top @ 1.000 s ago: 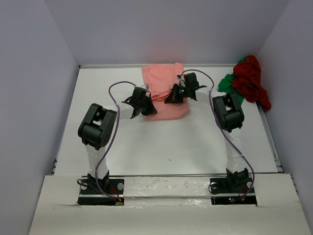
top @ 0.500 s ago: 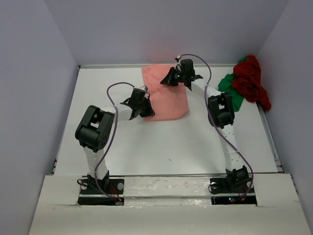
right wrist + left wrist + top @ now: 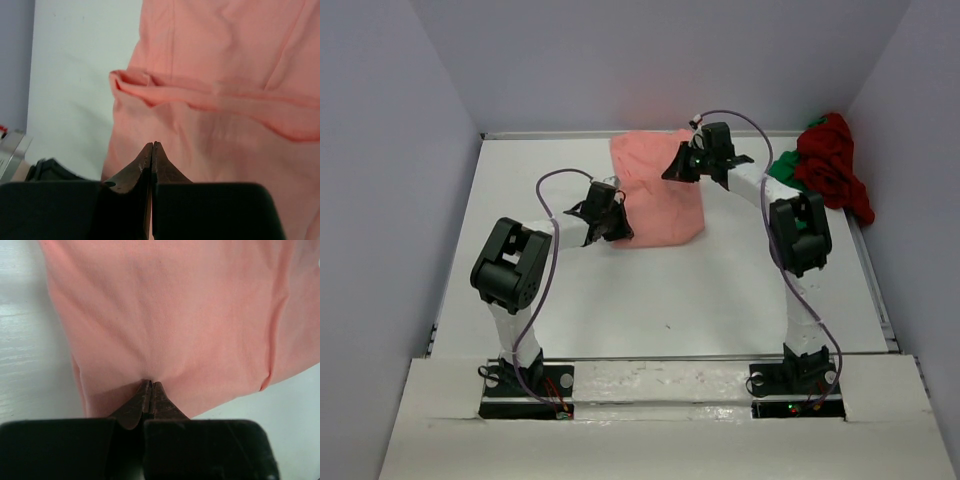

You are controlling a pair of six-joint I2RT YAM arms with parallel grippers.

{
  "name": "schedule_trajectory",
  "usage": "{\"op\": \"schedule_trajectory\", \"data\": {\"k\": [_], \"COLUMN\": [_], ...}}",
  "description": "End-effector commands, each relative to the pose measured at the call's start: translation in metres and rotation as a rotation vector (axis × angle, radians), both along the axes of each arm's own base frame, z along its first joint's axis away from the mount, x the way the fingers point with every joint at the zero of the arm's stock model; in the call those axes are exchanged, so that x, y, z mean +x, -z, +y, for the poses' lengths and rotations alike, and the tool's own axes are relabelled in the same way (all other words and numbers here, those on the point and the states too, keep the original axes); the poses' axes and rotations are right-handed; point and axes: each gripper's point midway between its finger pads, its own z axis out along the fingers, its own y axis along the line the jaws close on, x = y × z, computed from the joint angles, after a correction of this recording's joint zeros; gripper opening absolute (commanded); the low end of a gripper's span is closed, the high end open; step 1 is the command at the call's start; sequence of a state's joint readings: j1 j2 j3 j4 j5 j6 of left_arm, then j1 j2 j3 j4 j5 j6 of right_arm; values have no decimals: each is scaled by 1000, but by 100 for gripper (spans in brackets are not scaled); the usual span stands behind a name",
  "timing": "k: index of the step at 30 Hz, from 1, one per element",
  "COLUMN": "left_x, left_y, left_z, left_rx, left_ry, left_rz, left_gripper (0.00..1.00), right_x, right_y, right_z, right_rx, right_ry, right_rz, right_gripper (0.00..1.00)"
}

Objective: Fold and stack the t-shirts
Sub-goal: Fold the tshirt

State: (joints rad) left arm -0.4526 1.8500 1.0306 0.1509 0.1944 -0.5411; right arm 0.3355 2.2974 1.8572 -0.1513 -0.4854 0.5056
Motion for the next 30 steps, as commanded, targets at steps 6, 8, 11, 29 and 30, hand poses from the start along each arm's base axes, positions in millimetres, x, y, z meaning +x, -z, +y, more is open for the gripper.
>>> {"op": "schedule_trajectory", "data": {"k": [6, 8, 11, 29, 30], "left_x": [1, 3, 6, 20, 21], "left_y": [-14, -17, -20, -16, -17], "left_z": [1, 2, 4, 34, 35], "left_rx": [33, 41, 55, 80, 82], "left_ry": [25, 22, 21, -19, -18], "left_rz": [-33, -39, -49, -33, -36], "left_gripper": [0, 0, 0, 0, 0], "right_x": [-82, -102, -124, -167, -165], "right_y": [-78, -71, -49, 1, 1], "right_z": [-42, -48, -53, -95, -95], "right_rx": [-58, -64, -78, 11, 9], "right_ry": [40, 37, 26, 20, 21], "right_rz": [-121, -85, -14, 96, 90], "right_gripper": [56, 62, 63, 72, 72]}}
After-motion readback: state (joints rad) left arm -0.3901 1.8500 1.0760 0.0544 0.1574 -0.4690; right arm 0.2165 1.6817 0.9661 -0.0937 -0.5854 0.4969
